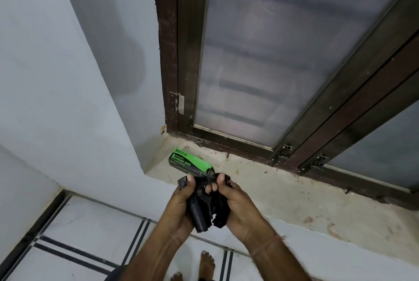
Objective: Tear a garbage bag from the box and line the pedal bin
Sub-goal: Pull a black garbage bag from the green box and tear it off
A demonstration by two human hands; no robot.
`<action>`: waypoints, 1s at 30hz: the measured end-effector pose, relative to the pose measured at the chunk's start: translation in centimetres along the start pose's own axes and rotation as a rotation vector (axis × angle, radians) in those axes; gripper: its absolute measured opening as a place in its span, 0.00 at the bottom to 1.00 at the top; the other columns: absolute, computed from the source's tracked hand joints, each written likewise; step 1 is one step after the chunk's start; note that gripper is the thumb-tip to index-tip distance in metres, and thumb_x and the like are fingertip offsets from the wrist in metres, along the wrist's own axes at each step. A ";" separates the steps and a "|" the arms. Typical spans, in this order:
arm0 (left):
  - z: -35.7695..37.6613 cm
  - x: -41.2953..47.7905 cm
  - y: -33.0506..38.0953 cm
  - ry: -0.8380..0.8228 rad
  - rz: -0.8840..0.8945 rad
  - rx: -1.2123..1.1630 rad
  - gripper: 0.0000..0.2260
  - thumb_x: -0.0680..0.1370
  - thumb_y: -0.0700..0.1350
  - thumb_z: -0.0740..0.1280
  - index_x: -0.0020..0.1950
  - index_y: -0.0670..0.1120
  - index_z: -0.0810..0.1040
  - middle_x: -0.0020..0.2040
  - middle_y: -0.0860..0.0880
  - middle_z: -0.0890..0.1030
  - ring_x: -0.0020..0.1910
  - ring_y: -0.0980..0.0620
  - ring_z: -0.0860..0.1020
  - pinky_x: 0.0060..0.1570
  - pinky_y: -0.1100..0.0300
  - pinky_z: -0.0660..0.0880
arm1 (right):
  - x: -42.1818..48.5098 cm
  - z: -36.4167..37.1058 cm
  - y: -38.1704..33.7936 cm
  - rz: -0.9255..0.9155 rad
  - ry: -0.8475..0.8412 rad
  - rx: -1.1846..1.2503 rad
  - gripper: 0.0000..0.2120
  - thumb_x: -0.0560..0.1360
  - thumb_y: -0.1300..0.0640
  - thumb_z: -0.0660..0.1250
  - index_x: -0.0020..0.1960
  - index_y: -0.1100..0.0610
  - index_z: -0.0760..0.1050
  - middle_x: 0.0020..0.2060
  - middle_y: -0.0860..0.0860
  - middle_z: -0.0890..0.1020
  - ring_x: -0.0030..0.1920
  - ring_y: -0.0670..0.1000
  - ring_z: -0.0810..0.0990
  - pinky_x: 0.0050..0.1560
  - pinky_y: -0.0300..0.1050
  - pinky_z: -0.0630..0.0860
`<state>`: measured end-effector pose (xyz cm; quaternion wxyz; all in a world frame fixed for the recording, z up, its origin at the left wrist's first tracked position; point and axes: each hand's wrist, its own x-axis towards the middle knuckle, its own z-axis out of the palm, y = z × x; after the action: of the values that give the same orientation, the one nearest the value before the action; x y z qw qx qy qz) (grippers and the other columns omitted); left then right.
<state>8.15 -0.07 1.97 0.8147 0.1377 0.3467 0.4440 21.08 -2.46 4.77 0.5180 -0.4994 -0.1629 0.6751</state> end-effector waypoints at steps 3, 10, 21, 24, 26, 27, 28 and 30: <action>-0.9 0.6 0.6 0.075 0.040 -0.083 0.17 0.73 0.55 0.75 0.52 0.43 0.78 0.36 0.46 0.79 0.35 0.50 0.81 0.40 0.56 0.82 | 0.3 -0.5 -0.4 -0.016 0.074 0.245 0.16 0.86 0.55 0.60 0.40 0.56 0.74 0.33 0.52 0.76 0.40 0.52 0.76 0.51 0.48 0.76; -2.9 1.4 0.4 0.255 0.257 0.222 0.14 0.84 0.49 0.64 0.58 0.37 0.74 0.32 0.48 0.74 0.27 0.53 0.73 0.29 0.59 0.74 | 1.0 -1.9 -1.2 0.115 0.073 0.235 0.20 0.87 0.49 0.56 0.39 0.57 0.69 0.23 0.47 0.65 0.19 0.44 0.61 0.19 0.36 0.60; -2.4 2.2 -0.9 0.358 0.599 1.232 0.10 0.82 0.54 0.67 0.57 0.51 0.73 0.37 0.58 0.79 0.32 0.48 0.81 0.28 0.50 0.82 | 3.7 -4.2 3.7 -0.710 0.227 -1.453 0.10 0.83 0.50 0.64 0.55 0.55 0.81 0.38 0.50 0.86 0.35 0.52 0.83 0.35 0.48 0.78; -3.9 2.3 -0.2 0.463 0.566 1.427 0.11 0.81 0.53 0.67 0.55 0.48 0.71 0.39 0.53 0.83 0.32 0.50 0.77 0.33 0.55 0.75 | 3.7 -6.1 3.5 -0.751 0.321 -1.595 0.09 0.82 0.51 0.66 0.54 0.54 0.82 0.35 0.51 0.86 0.31 0.54 0.84 0.31 0.48 0.80; -6.2 2.1 1.5 0.615 0.532 1.486 0.11 0.81 0.53 0.68 0.53 0.48 0.71 0.40 0.49 0.85 0.34 0.44 0.81 0.33 0.54 0.74 | 3.7 -8.8 1.6 -0.714 0.474 -1.594 0.10 0.83 0.50 0.63 0.50 0.54 0.80 0.32 0.50 0.85 0.30 0.55 0.83 0.28 0.48 0.78; -6.9 2.0 2.1 0.646 0.526 1.469 0.11 0.81 0.53 0.68 0.51 0.48 0.71 0.39 0.48 0.85 0.35 0.41 0.82 0.33 0.53 0.75 | 3.7 -9.6 0.8 -0.667 0.531 -1.566 0.11 0.84 0.50 0.63 0.49 0.54 0.79 0.32 0.50 0.83 0.31 0.56 0.83 0.28 0.47 0.74; -7.1 1.8 2.2 0.626 0.512 1.413 0.11 0.81 0.53 0.68 0.49 0.48 0.71 0.37 0.47 0.84 0.34 0.41 0.82 0.31 0.53 0.76 | 3.8 -9.8 0.6 -0.615 0.537 -1.506 0.12 0.84 0.50 0.62 0.47 0.54 0.77 0.32 0.49 0.82 0.33 0.55 0.82 0.28 0.45 0.70; -5.9 1.6 1.1 0.493 0.458 1.221 0.12 0.81 0.52 0.69 0.46 0.46 0.72 0.34 0.46 0.83 0.27 0.48 0.81 0.25 0.56 0.76 | 4.0 -8.2 1.1 -0.534 0.419 -1.267 0.13 0.85 0.48 0.62 0.43 0.51 0.74 0.32 0.45 0.77 0.33 0.48 0.77 0.32 0.41 0.66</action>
<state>4.04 1.40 -2.42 0.3748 0.5360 0.6715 0.3484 27.56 -1.89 -1.71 0.2966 -0.7661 -0.5373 0.1909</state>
